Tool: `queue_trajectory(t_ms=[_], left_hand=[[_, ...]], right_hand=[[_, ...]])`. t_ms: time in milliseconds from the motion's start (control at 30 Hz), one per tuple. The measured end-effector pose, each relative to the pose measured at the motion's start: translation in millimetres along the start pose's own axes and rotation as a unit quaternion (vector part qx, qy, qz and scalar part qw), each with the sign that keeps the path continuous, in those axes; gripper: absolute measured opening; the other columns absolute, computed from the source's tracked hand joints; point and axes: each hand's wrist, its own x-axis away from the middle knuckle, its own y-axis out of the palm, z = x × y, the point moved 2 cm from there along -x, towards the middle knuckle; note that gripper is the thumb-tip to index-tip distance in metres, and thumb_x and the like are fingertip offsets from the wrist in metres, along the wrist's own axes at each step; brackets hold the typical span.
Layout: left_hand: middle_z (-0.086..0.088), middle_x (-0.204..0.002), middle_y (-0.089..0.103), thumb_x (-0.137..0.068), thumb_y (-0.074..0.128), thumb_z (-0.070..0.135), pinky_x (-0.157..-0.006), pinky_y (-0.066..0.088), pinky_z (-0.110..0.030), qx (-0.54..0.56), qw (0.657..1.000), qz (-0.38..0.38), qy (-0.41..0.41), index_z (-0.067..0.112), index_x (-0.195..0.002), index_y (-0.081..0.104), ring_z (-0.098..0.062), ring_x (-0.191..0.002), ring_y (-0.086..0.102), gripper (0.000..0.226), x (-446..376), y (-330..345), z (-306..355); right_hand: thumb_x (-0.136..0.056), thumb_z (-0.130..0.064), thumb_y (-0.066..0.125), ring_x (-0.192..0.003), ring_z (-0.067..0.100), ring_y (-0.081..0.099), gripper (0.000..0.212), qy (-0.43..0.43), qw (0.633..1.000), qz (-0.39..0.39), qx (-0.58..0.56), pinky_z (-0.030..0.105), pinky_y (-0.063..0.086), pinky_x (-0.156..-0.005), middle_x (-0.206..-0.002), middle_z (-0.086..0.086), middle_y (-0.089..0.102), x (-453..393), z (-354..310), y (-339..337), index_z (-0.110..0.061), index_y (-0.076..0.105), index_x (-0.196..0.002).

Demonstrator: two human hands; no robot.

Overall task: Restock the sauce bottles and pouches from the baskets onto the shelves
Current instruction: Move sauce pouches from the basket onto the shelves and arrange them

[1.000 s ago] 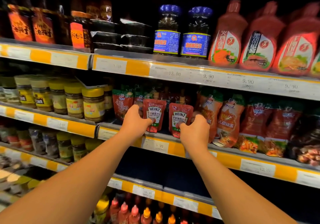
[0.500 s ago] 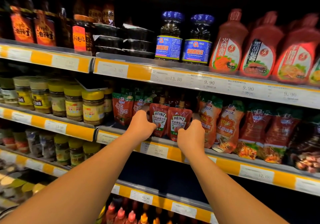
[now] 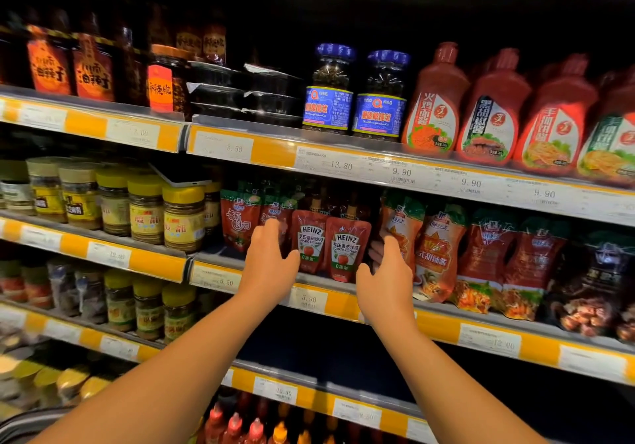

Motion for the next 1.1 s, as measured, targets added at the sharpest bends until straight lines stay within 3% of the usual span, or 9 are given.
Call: queue_trajectory(t_ms=[33, 100, 200, 367, 600, 700, 800, 933, 1100], left_hand=[[0.009, -0.12, 0.045, -0.098, 0.063, 0.021, -0.087, 0.043, -0.032, -0.006, 0.999, 0.007, 0.036, 0.024, -0.119, 0.049, -0.014, -0.106, 0.05, 0.025, 6, -1, 0], [0.011, -0.112, 0.052, -0.099, 0.061, 0.021, -0.092, 0.048, -0.032, -0.031, 0.993, -0.012, 0.111, 0.027, -0.109, 0.055, -0.011, -0.106, 0.052, 0.013, 13, -2, 1], [0.012, -0.107, 0.052, -0.103, 0.054, 0.03, -0.093, 0.049, -0.039, -0.126, 0.972, -0.084, 0.178, 0.028, -0.11, 0.06, -0.014, -0.106, 0.049, 0.009, 17, 5, -1], [0.006, -0.114, 0.048, -0.107, 0.038, 0.044, -0.093, 0.047, -0.049, -0.249, 0.939, -0.161, 0.176, 0.034, -0.135, 0.054, -0.021, -0.11, 0.046, 0.034, 15, 17, -3], [-0.004, -0.109, 0.05, -0.107, 0.033, 0.048, -0.09, 0.046, -0.047, -0.278, 0.919, -0.224, 0.168, 0.029, -0.13, 0.053, -0.028, -0.108, 0.047, 0.036, -9, 21, -5], [0.001, -0.089, 0.045, -0.107, 0.035, 0.048, -0.077, 0.04, -0.041, -0.279, 0.917, -0.237, 0.159, 0.026, -0.104, 0.055, -0.027, -0.092, 0.046, 0.03, -22, 25, -6], [0.002, -0.079, 0.051, -0.107, 0.035, 0.048, -0.066, 0.036, -0.039, -0.274, 0.917, -0.24, 0.164, 0.029, -0.079, 0.045, -0.024, -0.077, 0.05, 0.036, -31, 29, -3], [0.0, -0.089, 0.055, -0.107, 0.036, 0.045, -0.066, 0.037, -0.038, -0.256, 0.918, -0.249, 0.172, 0.025, -0.103, 0.053, -0.026, -0.081, 0.054, 0.027, -39, 37, 0], [-0.008, -0.12, 0.052, -0.108, 0.035, 0.045, -0.079, 0.034, -0.038, -0.282, 0.908, -0.271, 0.149, 0.021, -0.135, 0.047, -0.026, -0.097, 0.046, 0.039, -48, 46, -5]], right_hand=[[-0.102, -0.007, 0.055, -0.139, 0.024, 0.049, 0.061, -0.013, 1.0, 0.003, -0.009, 0.048, 0.047, -0.112, -0.151, 0.003, 0.05, 4, 1, -1, -0.021, 0.033, -0.157], [-0.099, -0.009, 0.057, -0.129, 0.014, 0.052, 0.048, -0.078, 0.996, 0.011, 0.029, 0.044, 0.05, -0.108, -0.138, -0.007, 0.054, 12, 3, -2, -0.026, 0.049, -0.143], [-0.1, -0.025, 0.058, -0.12, 0.013, 0.051, 0.031, -0.178, 0.965, -0.032, 0.188, 0.038, 0.049, -0.101, -0.124, -0.013, 0.056, 17, 3, 4, -0.029, 0.058, -0.131], [-0.107, -0.042, 0.041, -0.12, 0.026, 0.047, 0.038, -0.181, 0.913, -0.114, 0.347, 0.046, 0.047, -0.097, -0.131, -0.003, 0.056, 13, -2, 21, -0.028, 0.055, -0.14], [-0.109, -0.039, 0.037, -0.118, 0.035, 0.049, 0.037, -0.157, 0.904, -0.156, 0.367, 0.049, 0.048, -0.093, -0.131, 0.007, 0.051, -3, -9, 31, -0.021, 0.052, -0.137], [-0.108, -0.038, 0.038, -0.116, 0.039, 0.051, 0.032, -0.135, 0.907, -0.179, 0.356, 0.049, 0.048, -0.089, -0.126, 0.009, 0.052, -11, -12, 32, -0.018, 0.054, -0.128], [-0.108, -0.037, 0.038, -0.11, 0.041, 0.054, 0.027, -0.128, 0.908, -0.182, 0.354, 0.047, 0.048, -0.084, -0.121, 0.012, 0.054, -19, -13, 36, -0.016, 0.054, -0.116], [-0.105, -0.031, 0.039, -0.099, 0.04, 0.057, 0.016, -0.114, 0.913, -0.185, 0.345, 0.042, 0.044, -0.074, -0.116, 0.013, 0.057, -30, -11, 42, -0.021, 0.045, -0.094], [-0.1, -0.021, 0.044, -0.09, 0.035, 0.053, 0.009, -0.091, 0.912, -0.204, 0.343, 0.039, 0.042, -0.074, -0.12, 0.013, 0.056, -42, -7, 49, -0.017, 0.052, -0.102]])
